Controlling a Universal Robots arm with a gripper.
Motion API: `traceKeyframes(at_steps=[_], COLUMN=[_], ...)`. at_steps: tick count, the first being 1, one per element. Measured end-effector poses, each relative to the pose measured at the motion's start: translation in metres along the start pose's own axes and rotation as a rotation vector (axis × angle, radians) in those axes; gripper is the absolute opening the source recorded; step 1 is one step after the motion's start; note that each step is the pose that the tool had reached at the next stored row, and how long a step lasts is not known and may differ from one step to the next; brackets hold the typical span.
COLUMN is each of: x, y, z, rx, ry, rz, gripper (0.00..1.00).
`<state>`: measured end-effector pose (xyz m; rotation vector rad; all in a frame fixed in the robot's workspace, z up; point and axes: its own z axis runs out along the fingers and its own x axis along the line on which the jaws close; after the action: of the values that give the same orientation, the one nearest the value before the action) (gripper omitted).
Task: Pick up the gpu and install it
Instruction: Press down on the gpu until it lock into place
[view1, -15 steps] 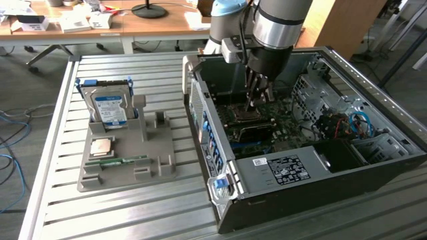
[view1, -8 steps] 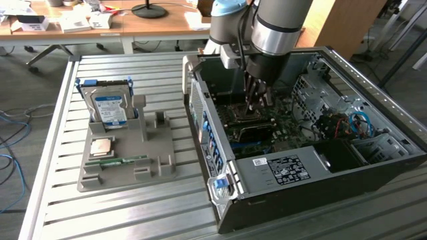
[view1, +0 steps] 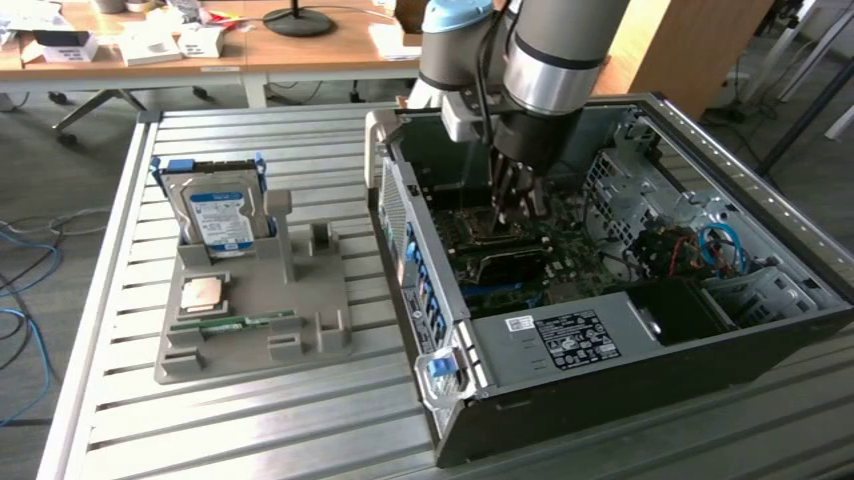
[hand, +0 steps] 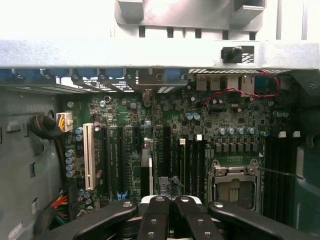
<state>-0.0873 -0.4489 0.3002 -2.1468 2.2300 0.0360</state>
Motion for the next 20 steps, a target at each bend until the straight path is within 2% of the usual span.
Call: traceKeyframes(at_steps=[5,15,20], x=[0.003,0.004,0.005], y=[0.0000,0.0002,0.0000], z=[0.0021,0.0197,0.0205], rx=[0.0000,0.0000,0.0000], ry=[0.0000,0.0000,0.0000], rz=[0.000,0.000,0.000], gripper=[0.11,0.11,0.11])
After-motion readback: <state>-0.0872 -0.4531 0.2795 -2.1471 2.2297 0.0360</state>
